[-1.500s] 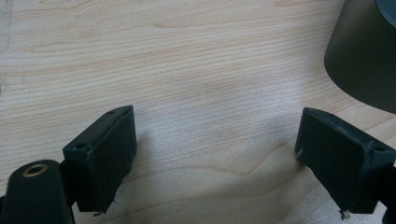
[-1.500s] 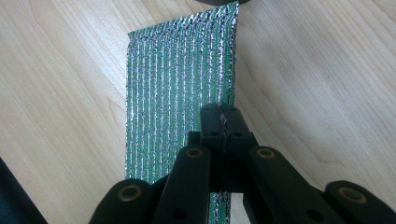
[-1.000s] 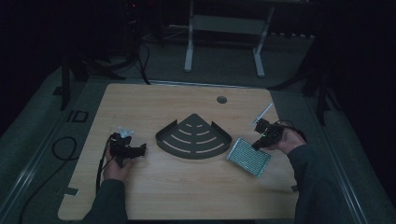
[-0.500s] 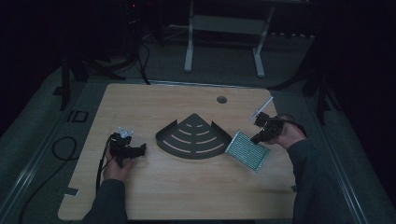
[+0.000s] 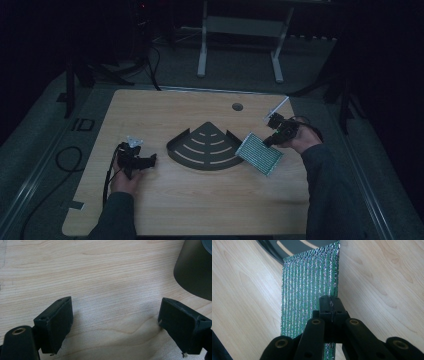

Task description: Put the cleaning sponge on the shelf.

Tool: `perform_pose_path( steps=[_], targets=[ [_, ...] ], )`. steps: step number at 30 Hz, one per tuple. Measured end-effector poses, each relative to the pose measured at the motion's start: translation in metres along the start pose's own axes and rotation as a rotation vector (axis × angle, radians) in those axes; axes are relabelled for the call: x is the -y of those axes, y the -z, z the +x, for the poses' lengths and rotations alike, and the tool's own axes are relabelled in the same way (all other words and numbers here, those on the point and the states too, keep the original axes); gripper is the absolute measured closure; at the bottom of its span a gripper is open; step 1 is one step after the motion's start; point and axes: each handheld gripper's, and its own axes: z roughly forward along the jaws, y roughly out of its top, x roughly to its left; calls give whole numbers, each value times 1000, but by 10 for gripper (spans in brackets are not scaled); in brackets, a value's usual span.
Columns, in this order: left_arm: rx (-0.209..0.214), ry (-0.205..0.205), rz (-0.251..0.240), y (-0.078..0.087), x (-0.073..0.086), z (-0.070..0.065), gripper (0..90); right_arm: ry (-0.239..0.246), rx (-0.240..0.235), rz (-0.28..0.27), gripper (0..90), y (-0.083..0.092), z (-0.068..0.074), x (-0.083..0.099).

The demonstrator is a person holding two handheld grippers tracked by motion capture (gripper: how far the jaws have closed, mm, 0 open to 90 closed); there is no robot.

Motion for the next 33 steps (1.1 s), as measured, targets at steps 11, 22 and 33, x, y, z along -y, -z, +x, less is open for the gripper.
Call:
perform_pose_path(
  steps=[11,22,33],
  targets=[
    [0,-1,0,0,0,0,130,-24,21,-47,896,4,-1,-15],
    [0,-1,1,0,0,0,130,-45,25,-63,896,-2,-3,-31],
    [0,-2,1,0,0,0,128,-71,35,-76,896,-8,-4,-44]
  ],
)
